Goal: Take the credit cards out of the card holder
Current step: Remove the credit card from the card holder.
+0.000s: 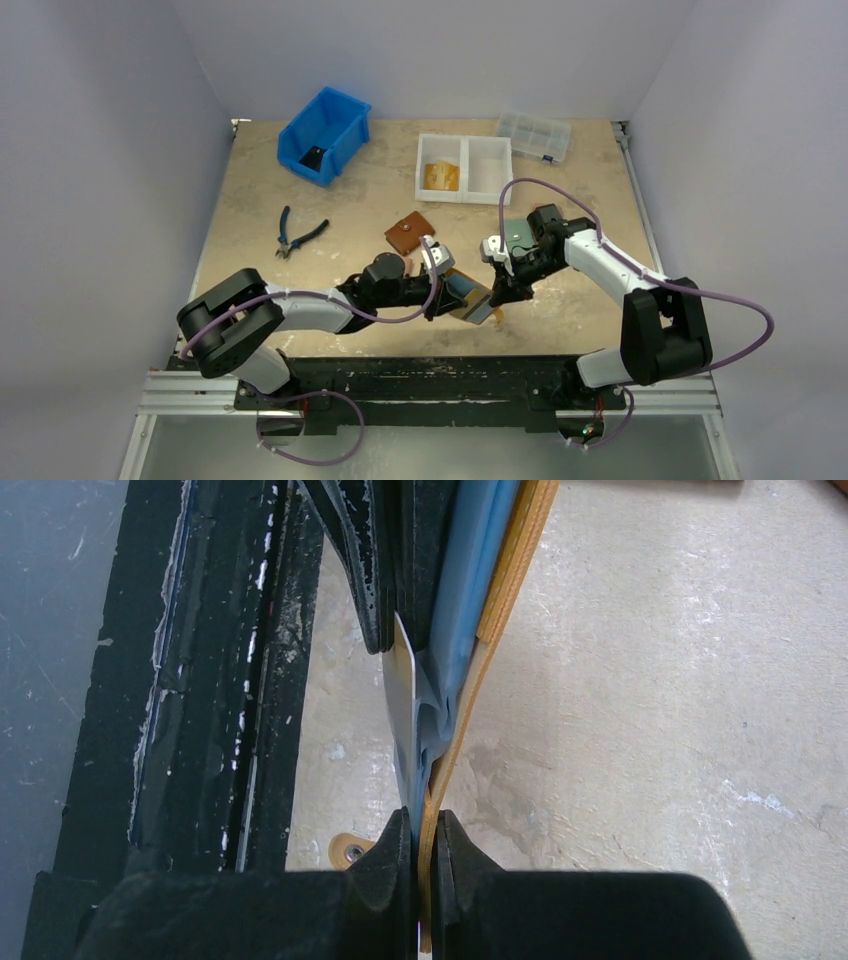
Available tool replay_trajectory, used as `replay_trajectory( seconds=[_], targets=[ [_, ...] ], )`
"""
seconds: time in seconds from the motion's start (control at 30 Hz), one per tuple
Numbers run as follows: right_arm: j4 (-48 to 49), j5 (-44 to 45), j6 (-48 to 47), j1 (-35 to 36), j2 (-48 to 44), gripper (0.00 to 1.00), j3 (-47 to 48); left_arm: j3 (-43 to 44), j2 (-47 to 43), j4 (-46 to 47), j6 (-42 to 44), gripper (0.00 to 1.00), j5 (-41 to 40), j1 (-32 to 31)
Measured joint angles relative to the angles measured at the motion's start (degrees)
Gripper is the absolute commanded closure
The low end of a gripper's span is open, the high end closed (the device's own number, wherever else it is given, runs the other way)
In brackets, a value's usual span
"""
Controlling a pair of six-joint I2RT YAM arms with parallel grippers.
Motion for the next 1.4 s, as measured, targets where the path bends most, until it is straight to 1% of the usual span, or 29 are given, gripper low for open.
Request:
replay_trajectory(
  seconds=[0.2, 0.37, 0.53, 0.67, 0.7, 0.8, 0.87, 0.97, 1.0, 1.07, 1.17, 1.27, 1.33, 1.4],
  targets=[
    [0.5, 0.04, 0.26, 0.02, 0.0, 1.0, 0.0, -0.44, -0.2, 0.79, -2.38, 0.98, 1.9, 2.01],
    [0.7, 1.29, 0.66, 0.02, 0.59, 1.0, 0.0, -2.4, -1.14, 3.23, -4.42, 1.0, 3.63, 4.26],
    [1.18, 2.34, 1.64, 0.02, 0.81, 1.0, 0.0, -3.56, -1.22, 5.07, -6.19, 1.0, 4.28, 4.9],
    [2.95, 4.13, 5.57, 0.02, 0.87, 1.0, 0.0, -5.35, -3.48, 5.55, -7.74, 1.0, 3.28, 5.81],
    [3.78, 4.96, 7.37, 0.02, 1.22, 0.98, 0.13, -5.92, -4.94, 5.11, -8.33, 1.0, 2.49, 6.29],
    [5.81, 7.23, 11.93, 0.02, 3.58, 0.84, 1.25, -6.99, -9.6, 2.97, -9.49, 1.0, 0.11, 7.37],
    [7.04, 8.96, 15.02, 0.02, 5.75, 0.7, 2.23, -7.45, -12.76, 1.29, -10.29, 1.0, -1.88, 7.98],
    [9.33, 12.22, 19.54, 0.02, 8.0, 0.46, 2.8, -8.37, -16.37, -0.35, -12.79, 1.0, -3.63, 8.76],
    [10.27, 13.7, 21.16, 0.02, 8.2, 0.42, 2.78, -8.59, -16.74, -0.57, -13.33, 1.0, -3.82, 9.16],
    [11.89, 15.91, 23.89, -0.17, 7.69, 0.3, 2.78, -8.98, -16.9, -1.03, -14.67, 1.0, -4.15, 9.51],
    [15.32, 18.88, 27.06, -0.98, 4.28, 0.21, 2.38, -9.79, -16.87, -1.51, -17.0, 1.0, -3.87, 9.81],
    [17.44, 19.34, 27.67, -2.01, -1.66, 0.15, 1.77, -10.25, -16.87, -1.44, -18.47, 1.0, -2.25, 9.86],
    [17.55, 17.88, 26.14, -2.58, -5.6, 0.09, 1.75, -10.29, -16.87, -1.14, -18.99, 1.0, -0.79, 9.86],
    [16.65, 14.29, 22.93, -2.82, -9.09, 0.03, 1.68, -10.29, -16.85, -0.66, -19.1, 1.0, 0.87, 9.86]
  ],
)
